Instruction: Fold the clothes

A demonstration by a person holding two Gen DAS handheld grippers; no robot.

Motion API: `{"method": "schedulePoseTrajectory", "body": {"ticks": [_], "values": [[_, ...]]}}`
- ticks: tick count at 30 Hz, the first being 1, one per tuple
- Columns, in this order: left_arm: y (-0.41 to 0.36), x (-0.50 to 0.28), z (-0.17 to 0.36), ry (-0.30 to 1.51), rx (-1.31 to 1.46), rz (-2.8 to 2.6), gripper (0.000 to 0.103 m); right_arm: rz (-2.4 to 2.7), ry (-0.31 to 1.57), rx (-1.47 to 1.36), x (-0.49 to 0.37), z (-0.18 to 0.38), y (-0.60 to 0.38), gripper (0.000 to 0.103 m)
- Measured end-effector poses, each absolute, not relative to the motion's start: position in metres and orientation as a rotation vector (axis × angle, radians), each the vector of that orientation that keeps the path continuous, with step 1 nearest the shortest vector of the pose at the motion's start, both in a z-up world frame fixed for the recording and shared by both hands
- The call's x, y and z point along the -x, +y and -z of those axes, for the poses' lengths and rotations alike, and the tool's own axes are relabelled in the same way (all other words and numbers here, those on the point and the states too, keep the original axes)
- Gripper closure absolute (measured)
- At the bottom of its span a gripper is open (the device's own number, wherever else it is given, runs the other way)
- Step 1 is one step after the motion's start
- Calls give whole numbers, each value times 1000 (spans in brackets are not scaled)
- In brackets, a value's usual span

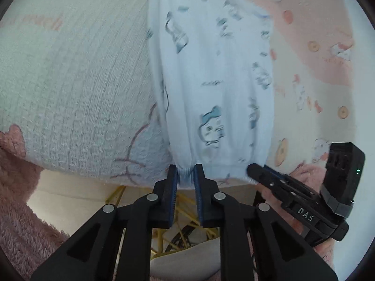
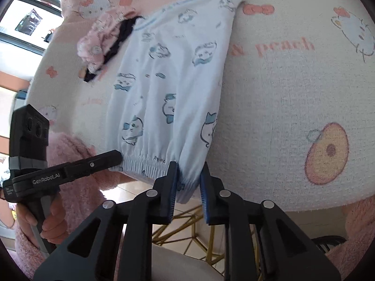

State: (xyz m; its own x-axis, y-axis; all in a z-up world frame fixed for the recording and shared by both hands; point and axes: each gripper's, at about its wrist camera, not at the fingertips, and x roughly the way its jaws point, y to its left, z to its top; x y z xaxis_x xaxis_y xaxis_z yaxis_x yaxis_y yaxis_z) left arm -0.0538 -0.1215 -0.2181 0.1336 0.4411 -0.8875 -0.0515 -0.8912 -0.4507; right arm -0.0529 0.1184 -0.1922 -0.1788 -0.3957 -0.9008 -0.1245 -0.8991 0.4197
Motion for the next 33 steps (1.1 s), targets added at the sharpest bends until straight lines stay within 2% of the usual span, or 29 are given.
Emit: {"method": "schedulePoseTrajectory", "body": {"ticks": [2,4,8,11,17,22,26,28,30,32,33], "values": [[-127,59,202,-355,2008,-1841,67,2193,-653,-1910,51,189,122,81],[-127,66,176,-229,1907,-1953,67,2285,-652,-1813,48,161,127,80],[-105,85,147,-30,1655,-2054,67,2568,-340,-1648,61,116,125,71],[-79,93,155,113,1592,-2029,67,2548,-79,-1660,92,133,104,70],[-31,95,197,432,1658,-1904,67,2414,132,-1762,110,184,94,74],[-51,99,186,540,1727,-1921,67,2455,-67,-1825,95,178,141,72],[-40,101,172,360,1635,-1934,67,2481,-159,-1737,90,165,138,70],[-35,97,184,393,1663,-1901,67,2410,-153,-1696,92,164,116,70],[-33,91,190,460,1666,-1885,67,2363,3,-1764,89,175,96,71],[-39,87,186,565,1690,-1913,65,2378,76,-1777,81,179,96,71],[-42,86,184,632,1704,-1954,65,2384,47,-1784,77,176,102,69]]}}
